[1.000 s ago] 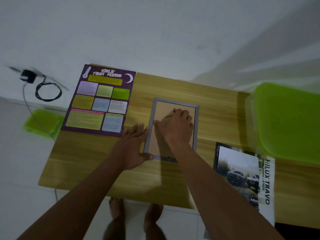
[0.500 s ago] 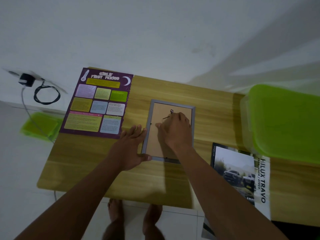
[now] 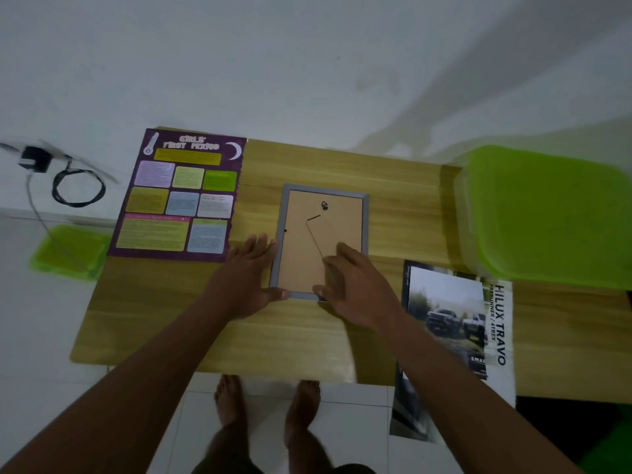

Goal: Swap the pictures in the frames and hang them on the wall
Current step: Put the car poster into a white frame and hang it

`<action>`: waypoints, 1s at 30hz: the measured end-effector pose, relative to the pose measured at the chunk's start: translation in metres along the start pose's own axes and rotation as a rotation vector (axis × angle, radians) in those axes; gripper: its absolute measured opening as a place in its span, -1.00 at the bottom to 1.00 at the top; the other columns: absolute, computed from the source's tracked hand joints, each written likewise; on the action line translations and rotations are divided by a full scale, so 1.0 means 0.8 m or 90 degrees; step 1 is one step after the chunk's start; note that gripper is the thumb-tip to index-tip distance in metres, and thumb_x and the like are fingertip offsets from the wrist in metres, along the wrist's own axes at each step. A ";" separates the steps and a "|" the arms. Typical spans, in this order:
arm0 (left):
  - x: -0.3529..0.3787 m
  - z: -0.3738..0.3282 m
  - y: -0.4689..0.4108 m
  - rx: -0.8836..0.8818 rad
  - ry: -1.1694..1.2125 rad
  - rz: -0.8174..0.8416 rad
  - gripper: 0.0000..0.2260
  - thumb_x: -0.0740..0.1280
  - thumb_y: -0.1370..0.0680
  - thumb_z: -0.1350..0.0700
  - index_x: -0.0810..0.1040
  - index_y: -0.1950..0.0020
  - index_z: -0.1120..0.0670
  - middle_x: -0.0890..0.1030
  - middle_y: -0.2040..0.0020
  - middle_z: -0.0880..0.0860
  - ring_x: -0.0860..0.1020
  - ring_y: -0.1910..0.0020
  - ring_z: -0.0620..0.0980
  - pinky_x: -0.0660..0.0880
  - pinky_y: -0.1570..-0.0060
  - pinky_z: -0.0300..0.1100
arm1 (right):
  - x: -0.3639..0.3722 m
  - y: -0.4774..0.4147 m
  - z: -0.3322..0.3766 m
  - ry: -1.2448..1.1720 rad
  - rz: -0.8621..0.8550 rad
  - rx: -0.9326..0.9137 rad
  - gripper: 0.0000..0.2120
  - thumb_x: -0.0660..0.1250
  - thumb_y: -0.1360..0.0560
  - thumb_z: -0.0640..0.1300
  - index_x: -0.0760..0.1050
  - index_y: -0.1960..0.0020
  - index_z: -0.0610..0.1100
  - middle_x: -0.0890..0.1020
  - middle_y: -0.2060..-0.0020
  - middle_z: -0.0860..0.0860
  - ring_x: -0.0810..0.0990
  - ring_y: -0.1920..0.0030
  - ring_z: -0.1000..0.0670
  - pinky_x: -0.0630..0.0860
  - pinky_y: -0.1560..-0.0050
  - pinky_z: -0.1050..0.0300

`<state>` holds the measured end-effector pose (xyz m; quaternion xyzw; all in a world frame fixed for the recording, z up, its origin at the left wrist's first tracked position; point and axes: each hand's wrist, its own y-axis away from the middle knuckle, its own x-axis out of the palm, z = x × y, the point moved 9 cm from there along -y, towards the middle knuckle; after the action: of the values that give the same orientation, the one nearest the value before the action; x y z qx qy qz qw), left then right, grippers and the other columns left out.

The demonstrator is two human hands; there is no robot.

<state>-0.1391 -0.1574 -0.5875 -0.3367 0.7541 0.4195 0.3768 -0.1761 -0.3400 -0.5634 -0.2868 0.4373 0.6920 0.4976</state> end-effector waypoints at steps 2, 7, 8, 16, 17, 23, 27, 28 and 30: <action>0.000 0.000 0.000 0.000 -0.003 0.005 -0.09 0.32 -0.45 -0.31 -0.12 -0.59 -0.01 -0.15 -0.59 0.02 -0.21 -0.56 0.00 -0.15 -0.48 0.01 | 0.002 0.000 -0.002 -0.004 0.008 0.008 -0.33 0.36 -0.49 0.24 0.31 -0.51 -0.02 0.16 -0.58 0.01 0.16 -0.54 -0.04 0.27 -0.46 -0.01; 0.001 -0.001 0.000 0.001 -0.015 0.018 -0.08 0.32 -0.45 -0.30 -0.15 -0.58 -0.01 -0.17 -0.59 0.02 -0.22 -0.55 0.01 -0.15 -0.48 0.04 | 0.000 0.001 -0.001 0.006 -0.013 0.017 -0.35 0.41 -0.49 0.18 0.33 -0.49 0.00 0.17 -0.57 0.03 0.19 -0.52 -0.03 0.26 -0.44 0.05; 0.001 -0.001 0.000 0.001 -0.015 0.019 -0.08 0.33 -0.45 -0.30 -0.15 -0.58 -0.01 -0.17 -0.59 0.02 -0.22 -0.55 0.01 -0.15 -0.48 0.03 | 0.000 0.001 -0.001 0.003 -0.017 0.021 -0.36 0.41 -0.49 0.17 0.34 -0.49 -0.01 0.18 -0.57 0.03 0.20 -0.52 -0.03 0.27 -0.44 0.04; 0.001 0.000 -0.001 -0.004 -0.018 0.020 -0.08 0.33 -0.45 -0.30 -0.14 -0.58 0.00 -0.16 -0.59 0.03 -0.22 -0.55 0.02 -0.16 -0.48 0.04 | -0.003 -0.007 0.003 -0.078 -0.032 0.089 -0.36 0.56 -0.37 -0.05 0.43 -0.40 -0.05 0.28 -0.49 0.02 0.28 -0.46 -0.03 0.37 -0.34 0.05; 0.002 0.000 -0.001 -0.004 -0.021 0.020 -0.08 0.33 -0.45 -0.30 -0.14 -0.58 0.00 -0.16 -0.59 0.03 -0.22 -0.55 0.02 -0.16 -0.48 0.04 | -0.002 -0.008 0.003 -0.088 -0.030 0.096 -0.36 0.57 -0.36 -0.08 0.44 -0.38 -0.06 0.29 -0.48 0.02 0.29 -0.45 -0.04 0.37 -0.33 0.07; 0.001 -0.001 -0.002 -0.002 -0.018 0.013 -0.07 0.34 -0.44 -0.30 -0.13 -0.58 0.00 -0.15 -0.59 0.03 -0.21 -0.55 0.02 -0.14 -0.48 0.05 | -0.012 -0.011 0.016 -0.101 -0.037 0.124 -0.53 0.56 -0.33 -0.19 0.48 -0.18 -0.12 0.39 -0.29 -0.03 0.38 -0.27 -0.08 0.48 -0.21 0.01; 0.002 0.000 -0.002 -0.003 -0.017 0.017 -0.07 0.34 -0.44 -0.31 -0.14 -0.58 -0.01 -0.15 -0.59 0.04 -0.21 -0.55 0.02 -0.11 -0.49 0.06 | -0.018 -0.020 0.023 -0.032 -0.027 0.138 -0.41 0.58 -0.33 -0.16 0.42 -0.28 -0.16 0.38 -0.29 -0.07 0.36 -0.28 -0.10 0.42 -0.19 0.07; 0.002 0.000 -0.002 -0.003 -0.016 0.018 -0.06 0.34 -0.44 -0.31 -0.14 -0.58 -0.01 -0.15 -0.59 0.04 -0.21 -0.55 0.02 -0.11 -0.49 0.06 | -0.019 -0.022 0.024 -0.019 -0.022 0.142 -0.37 0.58 -0.33 -0.15 0.38 -0.32 -0.17 0.37 -0.29 -0.08 0.36 -0.28 -0.10 0.41 -0.18 0.07; 0.002 0.000 -0.002 -0.005 -0.018 0.018 -0.07 0.34 -0.44 -0.31 -0.15 -0.58 -0.02 -0.15 -0.59 0.03 -0.22 -0.55 0.02 -0.12 -0.49 0.05 | -0.019 -0.025 0.026 -0.002 -0.014 0.152 -0.32 0.57 -0.34 -0.15 0.32 -0.35 -0.19 0.36 -0.30 -0.10 0.36 -0.29 -0.12 0.40 -0.17 0.06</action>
<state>-0.1383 -0.1582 -0.5896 -0.3213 0.7519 0.4323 0.3801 -0.1515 -0.3260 -0.5476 -0.2292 0.5130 0.6298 0.5363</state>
